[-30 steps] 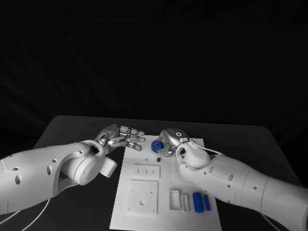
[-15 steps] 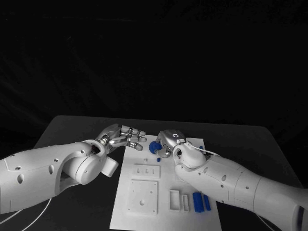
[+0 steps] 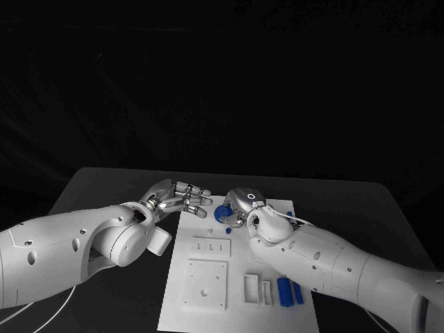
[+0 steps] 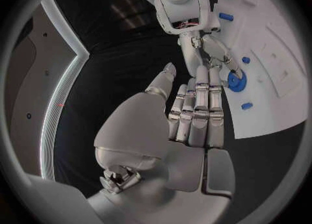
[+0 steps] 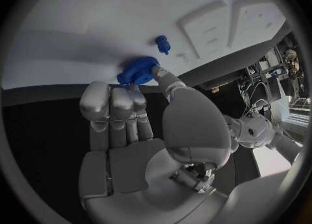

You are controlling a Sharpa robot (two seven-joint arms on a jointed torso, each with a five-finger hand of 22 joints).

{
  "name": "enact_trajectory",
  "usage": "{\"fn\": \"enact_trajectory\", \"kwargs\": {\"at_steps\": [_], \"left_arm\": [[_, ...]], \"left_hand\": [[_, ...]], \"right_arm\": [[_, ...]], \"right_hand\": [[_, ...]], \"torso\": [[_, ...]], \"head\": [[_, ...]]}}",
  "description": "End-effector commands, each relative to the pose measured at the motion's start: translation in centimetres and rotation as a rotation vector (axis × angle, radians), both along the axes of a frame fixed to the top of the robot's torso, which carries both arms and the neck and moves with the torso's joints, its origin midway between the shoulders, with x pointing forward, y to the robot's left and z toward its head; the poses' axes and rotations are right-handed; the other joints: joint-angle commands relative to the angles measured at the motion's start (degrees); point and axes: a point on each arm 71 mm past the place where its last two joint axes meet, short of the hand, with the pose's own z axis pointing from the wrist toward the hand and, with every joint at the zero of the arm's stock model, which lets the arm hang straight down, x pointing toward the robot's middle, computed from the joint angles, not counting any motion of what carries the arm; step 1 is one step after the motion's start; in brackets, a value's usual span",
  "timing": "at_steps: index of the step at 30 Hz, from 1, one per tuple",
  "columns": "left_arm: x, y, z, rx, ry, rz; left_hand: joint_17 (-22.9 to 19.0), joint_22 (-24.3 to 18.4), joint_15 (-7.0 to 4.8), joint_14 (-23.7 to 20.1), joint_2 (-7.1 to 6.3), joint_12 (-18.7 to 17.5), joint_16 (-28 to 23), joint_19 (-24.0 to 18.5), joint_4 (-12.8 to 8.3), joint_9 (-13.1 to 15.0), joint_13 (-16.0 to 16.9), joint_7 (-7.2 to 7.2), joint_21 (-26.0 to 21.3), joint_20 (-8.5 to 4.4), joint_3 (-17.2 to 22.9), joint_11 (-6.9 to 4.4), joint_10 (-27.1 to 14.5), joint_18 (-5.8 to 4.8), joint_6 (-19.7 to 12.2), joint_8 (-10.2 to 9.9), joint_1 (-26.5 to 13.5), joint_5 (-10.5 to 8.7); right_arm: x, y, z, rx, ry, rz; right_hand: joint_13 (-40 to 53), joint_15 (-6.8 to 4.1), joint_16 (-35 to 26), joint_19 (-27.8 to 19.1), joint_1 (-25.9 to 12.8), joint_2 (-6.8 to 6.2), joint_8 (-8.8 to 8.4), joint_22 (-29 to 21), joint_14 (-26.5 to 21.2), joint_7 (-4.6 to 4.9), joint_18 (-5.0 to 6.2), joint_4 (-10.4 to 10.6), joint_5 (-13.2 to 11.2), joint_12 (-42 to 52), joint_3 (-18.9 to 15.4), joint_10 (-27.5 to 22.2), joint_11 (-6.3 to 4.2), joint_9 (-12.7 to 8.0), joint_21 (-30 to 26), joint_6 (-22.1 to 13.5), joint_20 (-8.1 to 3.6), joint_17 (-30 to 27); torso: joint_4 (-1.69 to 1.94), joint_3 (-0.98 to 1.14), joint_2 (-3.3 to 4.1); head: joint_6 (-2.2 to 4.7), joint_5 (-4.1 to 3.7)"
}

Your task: Assemble the parts on the task board

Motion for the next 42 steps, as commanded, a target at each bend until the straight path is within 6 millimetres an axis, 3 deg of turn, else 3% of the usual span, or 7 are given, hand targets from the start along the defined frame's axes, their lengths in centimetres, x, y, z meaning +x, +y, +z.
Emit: {"fn": "enact_trajectory", "kwargs": {"at_steps": [1,2,4,24,33,37,42], "left_arm": [[0.0,-0.3,0.1,-0.005,-0.003,-0.020],[0.0,-0.3,0.1,-0.005,-0.003,-0.020],[0.0,-0.3,0.1,-0.005,-0.003,-0.021],[0.0,0.0,0.1,-0.004,-0.003,-0.014],[-0.1,0.6,0.1,-0.003,-0.005,-0.001],[-0.1,0.9,0.2,-0.002,-0.005,0.006],[0.0,1.3,0.2,-0.001,-0.008,0.013]], "left_hand": [[-0.1,-0.1,-0.03,-0.4,0.20,0.2,0.1,-0.4,-0.2,0.1,0.1,0.29,0.2,0.22,-0.2,0.16,-0.4,-0.27,0.1,0.2,-0.3,0.22],[-0.1,-0.1,-0.03,-0.4,0.20,0.2,0.1,-0.4,-0.2,0.1,0.1,0.29,0.2,0.22,-0.2,0.16,-0.4,-0.27,0.1,0.2,-0.3,0.22],[-0.1,-0.1,-0.03,-0.4,0.20,0.2,0.1,-0.4,-0.2,0.1,0.1,0.29,0.2,0.22,-0.2,0.16,-0.4,-0.27,0.1,0.2,-0.3,0.22],[-0.1,-0.2,-0.03,-0.4,0.19,0.2,0.1,-0.3,-0.3,0.1,0.1,0.28,0.1,0.21,-0.1,0.16,-0.4,-0.25,0.0,0.2,-0.3,0.27],[-0.1,-0.2,-0.03,-0.4,0.19,0.2,0.1,-0.3,-0.3,0.1,0.1,0.28,0.1,0.21,-0.1,0.16,-0.4,-0.25,0.0,0.2,-0.3,0.27],[-0.1,-0.2,-0.05,-0.4,0.13,0.2,0.1,-0.3,-0.4,0.1,0.1,0.28,0.2,0.20,-0.1,0.16,-0.4,-0.24,0.0,0.2,-0.1,0.29],[-0.1,-0.2,-0.05,-0.4,0.14,0.2,0.1,-0.3,-0.5,0.1,0.1,0.28,0.2,0.19,-0.1,0.15,-0.4,-0.25,0.1,0.3,-0.1,0.30]], "right_arm": [[0.1,-0.4,-0.7,-0.003,0.038,-0.009],[0.1,-0.4,-0.7,0.000,0.039,-0.009],[0.0,-0.5,-0.7,0.004,0.038,-0.009],[-0.6,-2.4,-0.4,0.045,0.012,-0.011],[-1.4,-4.8,1.8,0.162,-0.087,-0.005],[-1.2,-7.2,2.8,0.226,-0.048,0.009],[-0.8,-10.7,3.6,0.281,0.006,0.044]], "right_hand": [[-0.2,0.21,-0.3,1.8,-1.8,-0.66,-0.01,6.8,-0.1,0.00,0.28,6.2,-2.8,-0.3,-1.7,-0.4,0.21,0.0,-0.3,-0.5,0.48,0.0],[-0.3,0.21,-0.4,1.8,-3.1,-2.01,0.01,6.8,-0.1,-0.01,0.28,6.6,-5.6,-0.3,1.8,-0.5,0.24,0.0,-0.3,-0.5,0.48,0.0],[-0.4,0.21,-0.4,1.8,-3.2,-2.10,0.01,6.8,-0.1,-0.01,0.28,7.2,-5.8,-0.3,0.7,-0.5,0.25,0.0,-0.3,-0.6,0.49,0.0],[-0.5,0.22,-0.5,1.8,-3.0,-2.23,0.00,6.8,-0.1,-0.02,0.28,8.3,-3.8,-0.2,-0.6,-0.5,0.24,0.0,-0.5,-0.6,0.49,-0.1],[-0.8,0.22,-0.6,1.8,-2.6,-2.72,0.01,6.7,-0.1,-0.02,0.29,8.3,-3.8,-0.4,0.1,-0.5,0.23,0.0,-0.6,-0.6,0.49,-0.2],[-1.3,0.37,-1.4,1.4,-0.8,-2.63,0.04,6.5,-0.3,0.19,0.34,6.2,-3.7,-1.1,-0.5,-1.3,0.38,0.0,-1.6,-1.2,0.64,-0.7],[-1.5,0.59,-1.3,1.2,3.5,0.04,-0.01,6.5,-0.3,0.56,0.45,0.4,0.3,-0.9,-6.7,-1.7,0.67,0.0,-2.3,-1.6,0.84,0.1]], "torso": [[-0.08,0.02,-0.01],[-0.08,0.03,-0.02],[-0.05,0.03,-0.04],[-0.07,0.14,0.00],[-0.37,0.20,-0.08],[-0.91,0.44,-0.22],[-1.55,0.82,-0.36]], "head": [[0.10,0.03],[0.11,0.03],[0.11,0.02],[-0.13,0.07],[0.20,0.11],[0.29,0.53],[0.38,0.76]]}}
